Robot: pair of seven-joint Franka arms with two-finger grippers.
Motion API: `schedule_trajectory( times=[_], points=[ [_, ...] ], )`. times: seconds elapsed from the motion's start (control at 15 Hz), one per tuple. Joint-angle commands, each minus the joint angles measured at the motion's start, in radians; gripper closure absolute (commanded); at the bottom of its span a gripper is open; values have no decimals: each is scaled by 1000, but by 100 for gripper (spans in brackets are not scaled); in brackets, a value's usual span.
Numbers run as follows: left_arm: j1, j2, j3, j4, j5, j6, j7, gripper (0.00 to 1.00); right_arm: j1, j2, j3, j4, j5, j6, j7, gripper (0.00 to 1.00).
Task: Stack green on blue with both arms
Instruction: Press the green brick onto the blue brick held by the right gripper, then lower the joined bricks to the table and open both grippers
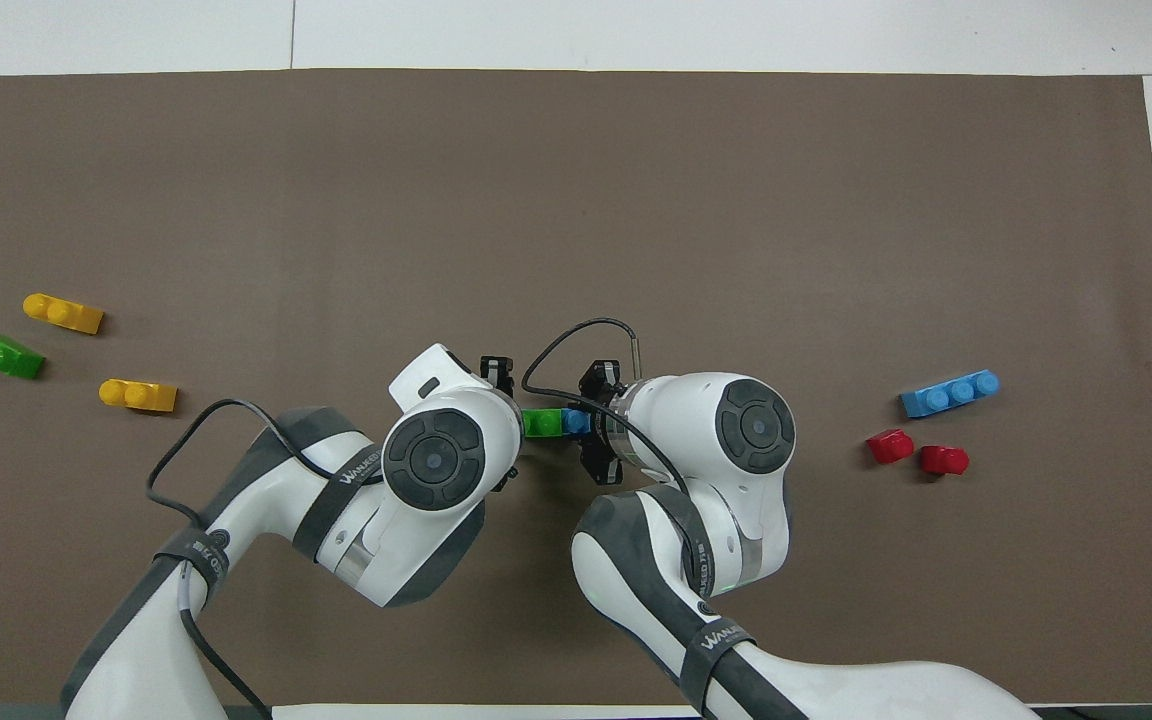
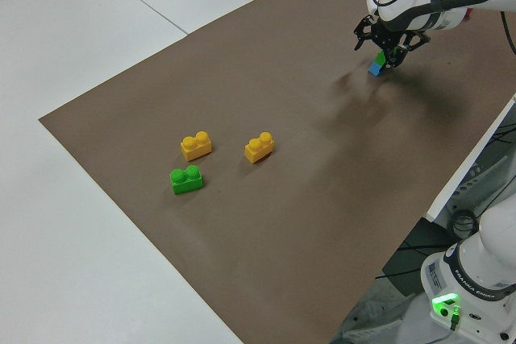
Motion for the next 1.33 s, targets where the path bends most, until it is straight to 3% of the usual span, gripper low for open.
schedule_trajectory(
  times=[0.0, 0.07, 0.13, 0.73, 1.07, 1.27],
  points=[
    [49, -43, -4, -1, 18, -40, 50, 0, -14, -3, 0, -11, 39, 10, -35, 39],
    [62, -50, -2, -1, 18, -51, 71, 0, -20, -3, 0, -5, 61, -6, -35, 21],
    [89, -58, -2, 6, 18, -61, 90, 0, -25, -3, 0, 2, 89, -25, -40, 9],
    [284, -57, -4, 151, 16, -264, 468, 0, -125, -16, -3, 2, 98, -120, -179, 8],
    [352, -52, -4, 212, 10, -369, 689, 0, -275, -32, -6, -2, 97, -255, -442, 8],
    [385, -51, -1, 244, 10, -423, 951, 0, -413, -55, -9, 16, 65, -389, -697, 8]
  ],
)
